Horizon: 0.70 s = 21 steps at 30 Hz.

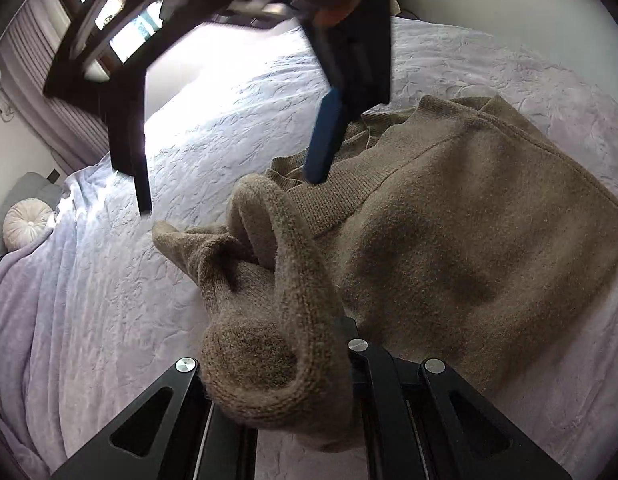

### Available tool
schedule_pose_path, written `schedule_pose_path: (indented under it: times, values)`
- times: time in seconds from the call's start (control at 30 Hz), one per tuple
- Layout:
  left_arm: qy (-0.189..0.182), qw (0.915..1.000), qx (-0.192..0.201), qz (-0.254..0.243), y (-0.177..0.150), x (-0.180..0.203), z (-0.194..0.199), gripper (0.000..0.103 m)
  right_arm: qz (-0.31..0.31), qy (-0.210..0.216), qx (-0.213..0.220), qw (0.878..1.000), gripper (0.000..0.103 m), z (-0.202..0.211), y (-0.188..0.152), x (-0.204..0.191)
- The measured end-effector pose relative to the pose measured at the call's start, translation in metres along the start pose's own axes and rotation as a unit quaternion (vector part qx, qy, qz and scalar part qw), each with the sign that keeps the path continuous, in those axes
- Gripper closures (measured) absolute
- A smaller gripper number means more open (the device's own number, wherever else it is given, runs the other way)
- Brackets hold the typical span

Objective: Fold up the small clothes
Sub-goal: 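Lift the held edge with the left gripper and fold it over the sweater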

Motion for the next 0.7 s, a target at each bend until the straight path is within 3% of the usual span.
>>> schedule_pose_path:
  times: [0.13,0.23,0.33,0.4,0.5,0.7]
  values:
    - [0.009,0.9997,0.008,-0.021,-0.003,0.006,-0.003,0.095,0.049,-0.054,-0.059,0.996,0.009,-0.045,0.026,-0.018]
    - [0.010,0.9995,0.012,-0.028,-0.003,0.009,0.000,0.095,0.079,-0.069,-0.082,0.991,0.009,-0.065,0.041,-0.033]
    - [0.015,0.9995,0.010,-0.028,-0.002,0.009,0.000,0.095,0.116,-0.141,-0.099,0.978,0.012,-0.087,0.053,-0.042]
    - [0.021,0.9993,0.005,-0.030,0.000,0.011,0.002,0.095,0.122,-0.187,-0.106,0.969,0.083,-0.091,0.052,-0.039]
    - [0.012,0.9995,0.011,-0.028,0.007,0.014,0.010,0.095,0.115,-0.174,-0.075,0.975,0.084,-0.073,0.045,-0.036]
    - [-0.020,0.9975,0.051,-0.045,0.046,0.046,0.050,0.095,0.073,-0.121,0.053,0.989,0.084,0.022,0.007,-0.010]
Point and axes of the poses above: each gripper's, at about its wrist camera, not at the fingertips, and z roughly against the way its jaws point, x to its right, y to its top, the point moved 4 cm from there along -z, roughly the way its jaws point, and after that the axes turned 8 degrees about z, right-handed, at the moved point
